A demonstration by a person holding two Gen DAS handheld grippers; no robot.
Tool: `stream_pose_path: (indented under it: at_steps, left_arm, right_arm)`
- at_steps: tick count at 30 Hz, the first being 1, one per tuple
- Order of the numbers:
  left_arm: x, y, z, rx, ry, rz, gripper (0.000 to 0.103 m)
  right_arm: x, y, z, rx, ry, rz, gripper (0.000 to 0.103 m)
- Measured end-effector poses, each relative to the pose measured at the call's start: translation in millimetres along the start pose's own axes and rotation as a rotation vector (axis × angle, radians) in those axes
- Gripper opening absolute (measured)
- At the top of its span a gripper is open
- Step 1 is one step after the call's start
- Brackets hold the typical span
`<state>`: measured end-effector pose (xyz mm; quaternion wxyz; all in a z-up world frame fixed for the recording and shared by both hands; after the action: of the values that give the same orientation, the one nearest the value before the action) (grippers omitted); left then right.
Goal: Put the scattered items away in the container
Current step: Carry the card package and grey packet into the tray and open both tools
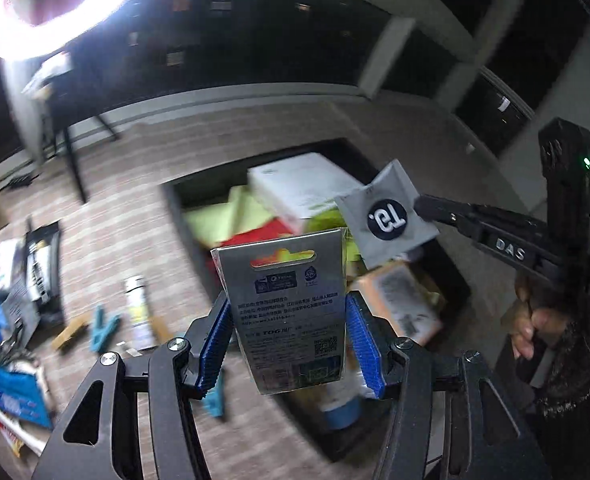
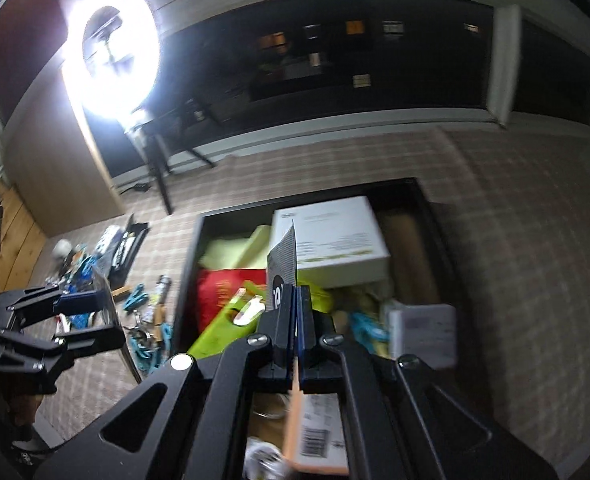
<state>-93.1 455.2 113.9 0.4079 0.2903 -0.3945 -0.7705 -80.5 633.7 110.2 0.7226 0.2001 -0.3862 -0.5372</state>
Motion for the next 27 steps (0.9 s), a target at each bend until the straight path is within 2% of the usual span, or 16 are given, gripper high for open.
stream_pose_path:
  at_steps: [6, 8, 9, 10, 11, 12, 27]
  left_arm:
    - [-32, -5, 8, -0.001, -0.057, -0.024, 0.053]
    - [-37, -7, 9, 0.003, -0.071, -0.03, 0.056]
    - [-41, -10, 9, 0.014, -0.079, -0.028, 0.058]
    - [-44, -11, 8, 0.022, -0.082, -0.025, 0.066]
    - [-45, -12, 8, 0.024, -0.08, -0.018, 0.073]
    - [-45, -13, 8, 0.021, -0.073, -0.01, 0.075]
    - [-27, -4, 11, -0.014, -0.037, 0.02, 0.075]
  right_arm:
    - [-15, 11, -2, -0.022, -0.027, -0.022, 0.001]
    - [-17, 13, -2, -0.03, -0.031, -0.023, 0.006]
    - [-18, 13, -1, -0.035, -0.031, -0.031, 0.017]
    - [-18, 13, 0, -0.041, -0.028, -0.039, 0.034]
    - [-17, 14, 0, -0.047, -0.023, -0.045, 0.042]
    - [-16, 14, 1, -0.051, -0.016, -0.051, 0.05]
    - [-8, 4, 3, -0.028, -0.007, -0.041, 0.051]
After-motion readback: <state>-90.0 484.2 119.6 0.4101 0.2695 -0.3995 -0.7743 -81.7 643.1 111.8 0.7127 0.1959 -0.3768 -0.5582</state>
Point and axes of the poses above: each gripper's, at about its wrist camera, not at the fingertips, and y roughly against the way its jaws point, x to its left, z to its top, the point moved 5 cm from there along -y, roughly the way its jaws point, and after that the axes turned 11 degrees about z, right-handed, at the moved point
